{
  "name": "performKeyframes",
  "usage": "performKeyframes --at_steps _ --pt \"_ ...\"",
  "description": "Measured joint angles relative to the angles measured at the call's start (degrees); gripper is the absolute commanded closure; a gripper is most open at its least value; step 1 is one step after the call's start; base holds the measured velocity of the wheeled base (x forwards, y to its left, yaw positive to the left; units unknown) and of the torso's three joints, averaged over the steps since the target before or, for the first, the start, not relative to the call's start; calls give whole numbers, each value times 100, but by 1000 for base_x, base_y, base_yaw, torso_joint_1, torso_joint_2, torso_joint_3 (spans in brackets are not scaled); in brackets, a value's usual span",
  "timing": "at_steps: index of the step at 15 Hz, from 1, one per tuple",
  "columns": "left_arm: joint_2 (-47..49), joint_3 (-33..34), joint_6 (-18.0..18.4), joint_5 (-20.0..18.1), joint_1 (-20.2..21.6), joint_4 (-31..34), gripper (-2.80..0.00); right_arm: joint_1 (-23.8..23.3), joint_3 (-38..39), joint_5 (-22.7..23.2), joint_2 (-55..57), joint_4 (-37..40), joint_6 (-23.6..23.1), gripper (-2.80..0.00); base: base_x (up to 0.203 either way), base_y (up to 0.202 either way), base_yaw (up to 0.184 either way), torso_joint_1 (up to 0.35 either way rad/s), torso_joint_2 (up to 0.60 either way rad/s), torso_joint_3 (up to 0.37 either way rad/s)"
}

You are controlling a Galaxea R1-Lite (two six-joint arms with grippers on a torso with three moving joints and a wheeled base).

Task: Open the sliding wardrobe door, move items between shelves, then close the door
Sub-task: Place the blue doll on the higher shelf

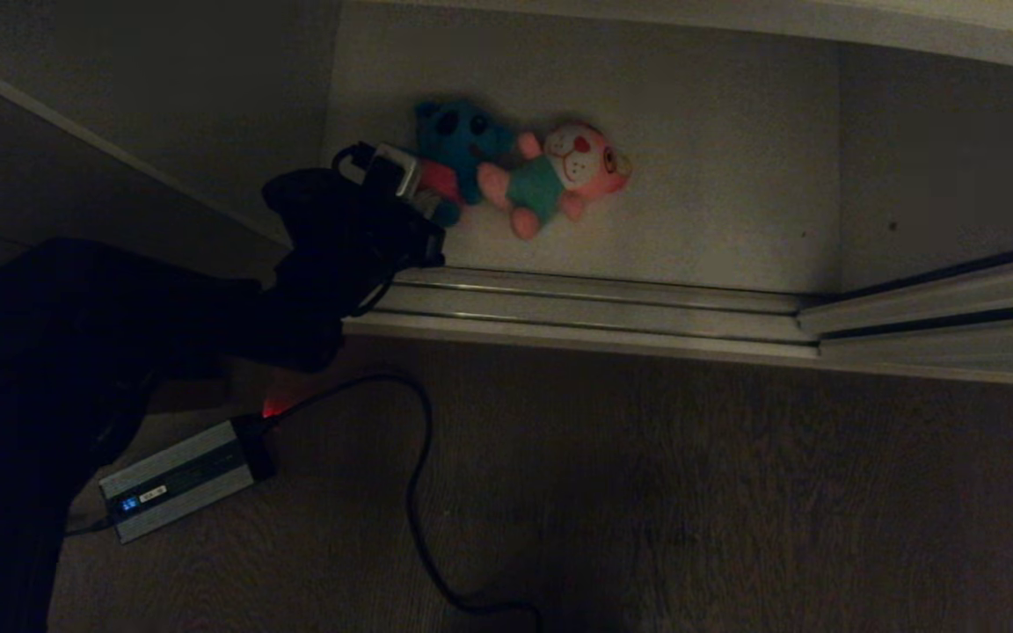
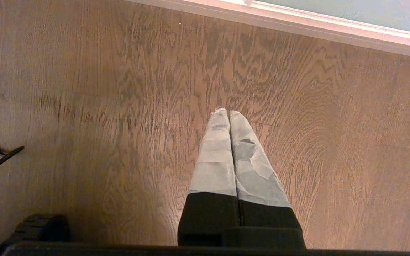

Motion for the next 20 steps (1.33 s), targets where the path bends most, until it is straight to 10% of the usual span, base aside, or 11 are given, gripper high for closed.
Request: performKeyframes --at_steps 4,5,13,20 --pt "-88 -113 -207 357 -39 16 0 0 0 -2 0 1 2 0 0 0 0 0 0 0" --pt "-99 -139 -213 431 -49 -2 -280 0 0 0 0 1 0 0 0 0 0 0 0 0" --pt "-509 -188 -347 558 -146 935 -280 0 0 -4 0 1 0 0 0 0 0 0 0 0" --pt "-1066 -385 -504 -162 -134 2784 -280 0 0 -1 0 1 0 0 0 0 0 0 0 0"
